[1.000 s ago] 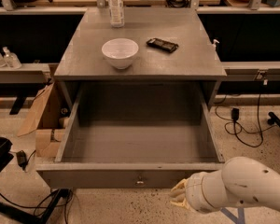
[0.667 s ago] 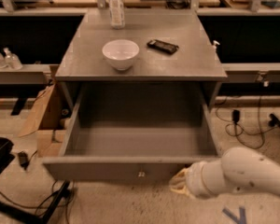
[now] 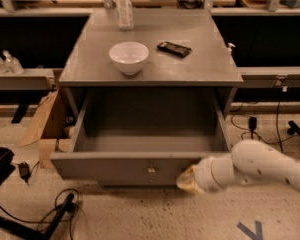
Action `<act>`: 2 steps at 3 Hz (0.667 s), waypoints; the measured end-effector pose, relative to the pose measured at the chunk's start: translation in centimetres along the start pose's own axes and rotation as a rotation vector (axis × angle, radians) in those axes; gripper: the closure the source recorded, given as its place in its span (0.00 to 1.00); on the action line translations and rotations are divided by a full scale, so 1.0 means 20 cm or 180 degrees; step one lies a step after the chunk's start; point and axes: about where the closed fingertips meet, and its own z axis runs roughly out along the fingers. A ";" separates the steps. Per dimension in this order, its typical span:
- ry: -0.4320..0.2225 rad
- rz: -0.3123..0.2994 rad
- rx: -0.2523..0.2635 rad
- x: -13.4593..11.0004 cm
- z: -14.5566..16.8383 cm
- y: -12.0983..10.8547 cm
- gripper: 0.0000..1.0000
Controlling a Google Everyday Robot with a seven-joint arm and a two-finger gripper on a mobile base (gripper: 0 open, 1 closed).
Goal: Close top drawer
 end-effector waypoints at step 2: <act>-0.0123 0.0058 0.0036 0.00 0.03 -0.16 1.00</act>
Offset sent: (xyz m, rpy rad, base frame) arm 0.1522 -0.0240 0.0033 0.1660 -0.0504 -0.0883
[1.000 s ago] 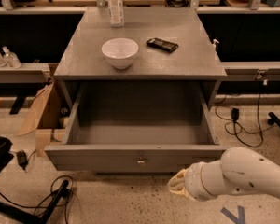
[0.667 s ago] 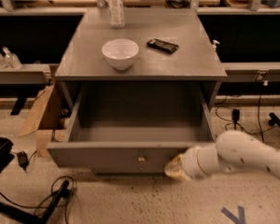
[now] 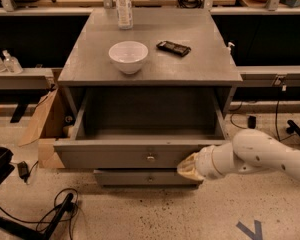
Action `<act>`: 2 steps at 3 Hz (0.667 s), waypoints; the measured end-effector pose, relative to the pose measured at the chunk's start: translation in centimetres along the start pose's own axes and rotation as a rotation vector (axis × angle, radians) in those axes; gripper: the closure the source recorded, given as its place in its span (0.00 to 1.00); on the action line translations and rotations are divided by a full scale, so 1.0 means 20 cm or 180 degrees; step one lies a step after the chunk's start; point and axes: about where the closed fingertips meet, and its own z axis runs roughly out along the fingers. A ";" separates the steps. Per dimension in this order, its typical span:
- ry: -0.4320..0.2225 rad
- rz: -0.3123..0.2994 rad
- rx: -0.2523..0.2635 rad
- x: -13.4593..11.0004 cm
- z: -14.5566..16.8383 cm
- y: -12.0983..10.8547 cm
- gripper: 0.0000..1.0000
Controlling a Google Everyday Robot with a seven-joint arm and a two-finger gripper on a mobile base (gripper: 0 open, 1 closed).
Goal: Close top drawer
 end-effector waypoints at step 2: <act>-0.0180 0.0109 0.0113 -0.01 0.02 -0.29 1.00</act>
Offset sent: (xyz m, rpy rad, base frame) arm 0.1309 -0.0325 0.0156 0.1199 -0.0571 -0.1015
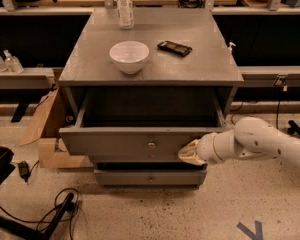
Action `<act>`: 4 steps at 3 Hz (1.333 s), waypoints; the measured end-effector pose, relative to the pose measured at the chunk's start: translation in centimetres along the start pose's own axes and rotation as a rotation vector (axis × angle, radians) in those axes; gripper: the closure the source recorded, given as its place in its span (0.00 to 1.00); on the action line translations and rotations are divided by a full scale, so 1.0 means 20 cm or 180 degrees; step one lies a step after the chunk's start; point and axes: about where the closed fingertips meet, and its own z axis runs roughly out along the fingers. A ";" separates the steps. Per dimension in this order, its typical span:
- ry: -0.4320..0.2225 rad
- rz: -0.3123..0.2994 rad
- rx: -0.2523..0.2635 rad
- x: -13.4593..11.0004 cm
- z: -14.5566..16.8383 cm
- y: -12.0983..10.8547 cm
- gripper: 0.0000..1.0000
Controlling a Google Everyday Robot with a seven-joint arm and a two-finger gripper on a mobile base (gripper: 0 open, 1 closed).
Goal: Close top drawer
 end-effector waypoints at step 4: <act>-0.0103 0.0112 0.0185 -0.06 0.00 -0.34 1.00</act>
Offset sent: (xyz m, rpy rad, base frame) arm 0.0910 -0.0211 0.0198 0.0385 -0.0453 -0.0801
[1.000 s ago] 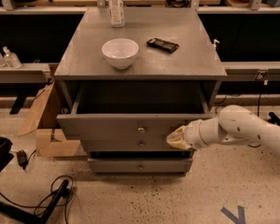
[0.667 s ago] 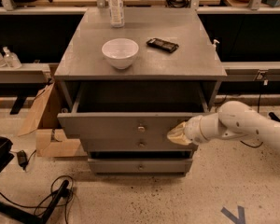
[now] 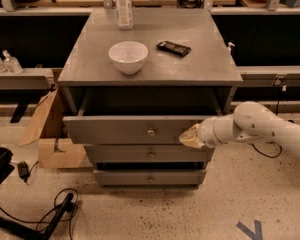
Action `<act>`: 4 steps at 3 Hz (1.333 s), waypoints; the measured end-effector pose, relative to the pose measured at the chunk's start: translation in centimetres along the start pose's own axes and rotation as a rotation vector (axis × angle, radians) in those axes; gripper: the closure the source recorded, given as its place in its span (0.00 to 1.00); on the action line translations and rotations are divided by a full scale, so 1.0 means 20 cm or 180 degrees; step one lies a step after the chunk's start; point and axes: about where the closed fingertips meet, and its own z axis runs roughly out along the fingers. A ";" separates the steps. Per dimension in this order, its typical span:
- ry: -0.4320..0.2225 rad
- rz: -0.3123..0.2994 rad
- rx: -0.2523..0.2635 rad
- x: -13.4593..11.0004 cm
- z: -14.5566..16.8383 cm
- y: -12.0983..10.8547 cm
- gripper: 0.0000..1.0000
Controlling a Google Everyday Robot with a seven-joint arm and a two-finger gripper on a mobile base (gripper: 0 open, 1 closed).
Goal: Close top drawer
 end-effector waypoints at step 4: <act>-0.0063 0.0069 0.0269 -0.10 -0.01 -0.19 1.00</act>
Offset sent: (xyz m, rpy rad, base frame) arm 0.0405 -0.0108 0.0188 0.0012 -0.0199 -0.0601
